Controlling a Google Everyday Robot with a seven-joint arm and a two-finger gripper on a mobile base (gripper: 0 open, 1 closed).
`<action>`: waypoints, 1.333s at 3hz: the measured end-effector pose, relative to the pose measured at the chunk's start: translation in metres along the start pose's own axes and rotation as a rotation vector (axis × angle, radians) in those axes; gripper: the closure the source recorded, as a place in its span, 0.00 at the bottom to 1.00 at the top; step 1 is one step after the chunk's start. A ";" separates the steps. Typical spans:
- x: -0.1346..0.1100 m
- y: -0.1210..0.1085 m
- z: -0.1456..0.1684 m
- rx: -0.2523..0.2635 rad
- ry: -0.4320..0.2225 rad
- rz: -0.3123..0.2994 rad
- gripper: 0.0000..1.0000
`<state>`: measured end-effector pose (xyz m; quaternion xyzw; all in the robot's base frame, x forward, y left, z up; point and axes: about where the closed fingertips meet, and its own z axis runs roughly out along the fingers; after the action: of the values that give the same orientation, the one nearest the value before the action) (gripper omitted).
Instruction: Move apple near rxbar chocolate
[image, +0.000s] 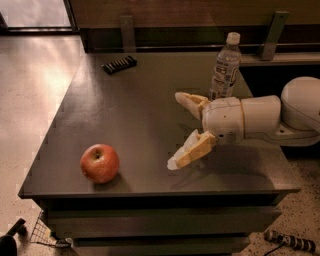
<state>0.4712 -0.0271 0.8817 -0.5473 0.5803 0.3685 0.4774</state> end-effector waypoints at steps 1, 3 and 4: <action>-0.005 0.010 0.018 -0.048 -0.008 -0.017 0.00; -0.003 0.063 0.110 -0.145 0.057 -0.066 0.00; -0.004 0.076 0.129 -0.178 0.045 -0.069 0.00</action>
Offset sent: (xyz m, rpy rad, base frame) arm -0.0431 0.1038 -0.0321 -0.0472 0.0031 0.1390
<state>0.4157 0.1060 0.8434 -0.6154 0.5367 0.3896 0.4260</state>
